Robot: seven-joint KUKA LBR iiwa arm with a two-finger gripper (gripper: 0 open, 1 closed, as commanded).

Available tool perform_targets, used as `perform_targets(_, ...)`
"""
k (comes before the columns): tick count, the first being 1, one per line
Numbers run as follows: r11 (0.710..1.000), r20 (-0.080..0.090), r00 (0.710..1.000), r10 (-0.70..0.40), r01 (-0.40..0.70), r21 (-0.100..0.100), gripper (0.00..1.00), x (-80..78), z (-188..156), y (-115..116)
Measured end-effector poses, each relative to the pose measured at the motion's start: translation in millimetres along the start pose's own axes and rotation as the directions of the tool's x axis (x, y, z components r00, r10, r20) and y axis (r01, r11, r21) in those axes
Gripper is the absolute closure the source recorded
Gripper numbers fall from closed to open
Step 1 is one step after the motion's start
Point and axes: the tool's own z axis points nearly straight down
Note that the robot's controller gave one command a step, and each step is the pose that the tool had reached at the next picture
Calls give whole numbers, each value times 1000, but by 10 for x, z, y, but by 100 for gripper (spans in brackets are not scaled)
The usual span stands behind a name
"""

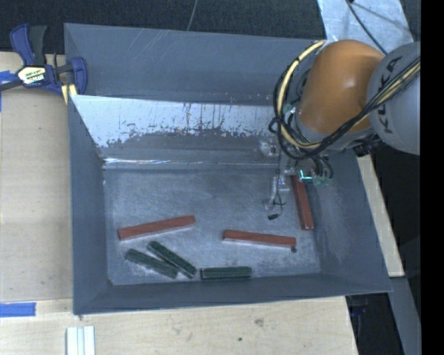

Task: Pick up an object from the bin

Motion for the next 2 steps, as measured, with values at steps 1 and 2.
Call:
perform_targets(1, 1000, 8, 1000, -1, 1, 1, 0, -20, -45, 0)
perform_targets(2, 995, 10, 995, 101, -101, -1, 0, 510, 628, -112)
